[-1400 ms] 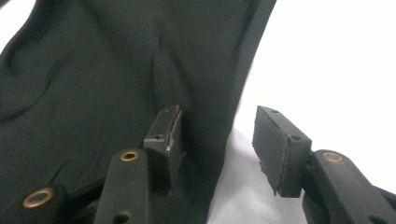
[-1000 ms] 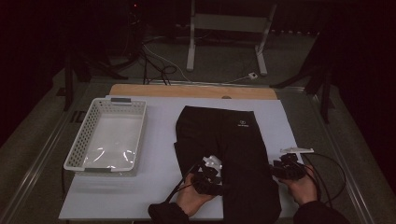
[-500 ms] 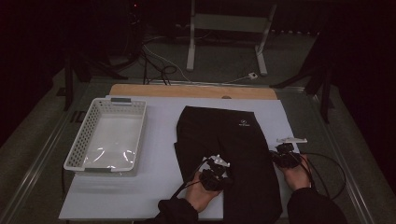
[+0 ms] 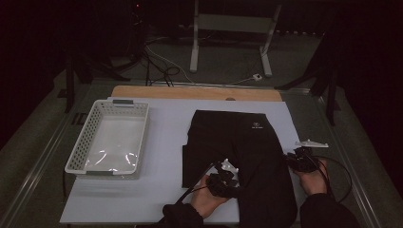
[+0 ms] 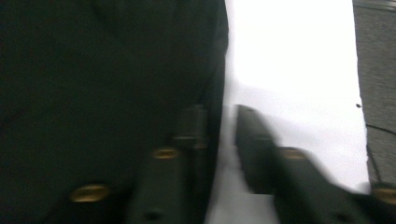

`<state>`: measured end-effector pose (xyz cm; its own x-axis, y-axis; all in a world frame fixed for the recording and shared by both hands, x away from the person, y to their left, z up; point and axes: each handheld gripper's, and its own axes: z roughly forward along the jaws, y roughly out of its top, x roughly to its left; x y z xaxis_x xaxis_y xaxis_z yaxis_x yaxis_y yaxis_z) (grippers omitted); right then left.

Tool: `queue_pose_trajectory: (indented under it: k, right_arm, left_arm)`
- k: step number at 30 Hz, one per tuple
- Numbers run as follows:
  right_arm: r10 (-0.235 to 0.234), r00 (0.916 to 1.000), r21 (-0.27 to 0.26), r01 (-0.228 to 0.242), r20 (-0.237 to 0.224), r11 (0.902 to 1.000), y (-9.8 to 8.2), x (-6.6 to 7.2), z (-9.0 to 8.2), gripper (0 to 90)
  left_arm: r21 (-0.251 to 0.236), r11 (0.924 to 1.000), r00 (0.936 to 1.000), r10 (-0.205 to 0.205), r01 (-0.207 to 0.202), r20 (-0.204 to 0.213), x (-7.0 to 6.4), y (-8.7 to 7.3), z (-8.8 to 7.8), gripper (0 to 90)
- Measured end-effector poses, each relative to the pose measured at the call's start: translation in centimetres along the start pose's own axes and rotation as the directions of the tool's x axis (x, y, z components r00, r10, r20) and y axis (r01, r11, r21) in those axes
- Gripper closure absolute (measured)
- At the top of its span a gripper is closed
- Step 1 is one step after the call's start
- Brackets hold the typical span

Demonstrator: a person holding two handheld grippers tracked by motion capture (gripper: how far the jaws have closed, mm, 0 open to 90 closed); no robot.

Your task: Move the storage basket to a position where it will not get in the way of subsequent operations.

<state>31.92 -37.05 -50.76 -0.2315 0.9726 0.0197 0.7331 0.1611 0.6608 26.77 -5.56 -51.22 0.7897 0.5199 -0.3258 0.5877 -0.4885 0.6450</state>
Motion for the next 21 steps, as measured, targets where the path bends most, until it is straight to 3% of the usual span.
queue_pose_trajectory:
  k: [1, 4, 13, 15, 21]
  right_arm:
    - [0.012, 0.9996, -0.023, -0.012, -0.027, 0.9996, 0.0, 0.2, -0.6, 49.8]
    - [0.013, 0.9987, -0.047, -0.016, -0.049, 0.9988, 0.0, 0.6, -1.2, 41.8]
    - [-0.005, 0.9926, -0.074, -0.004, -0.121, 0.9973, -0.2, 2.1, -2.6, 32.1]
    - [0.003, 0.9877, -0.073, -0.015, -0.156, 0.9972, -0.3, 2.3, -2.9, 29.9]
    - [-0.001, 0.9842, -0.097, -0.016, -0.177, 0.9952, -0.6, 2.7, -3.9, 29.1]
  left_arm:
    - [-0.016, 0.9999, 0.9991, 0.002, -0.002, -0.043, 0.6, -0.2, -1.1, 50.4]
    - [-0.044, 0.9990, 0.9964, -0.014, 0.011, -0.084, 1.6, -0.7, -2.7, 42.8]
    - [-0.091, 0.9906, 0.9768, -0.117, 0.102, -0.179, 4.6, -2.6, -5.9, 31.8]
    - [-0.093, 0.9894, 0.9726, -0.128, 0.112, -0.194, 4.9, -3.0, -6.3, 29.9]
    - [-0.089, 0.9889, 0.9610, -0.137, 0.119, -0.240, 5.4, -4.0, -7.2, 27.8]
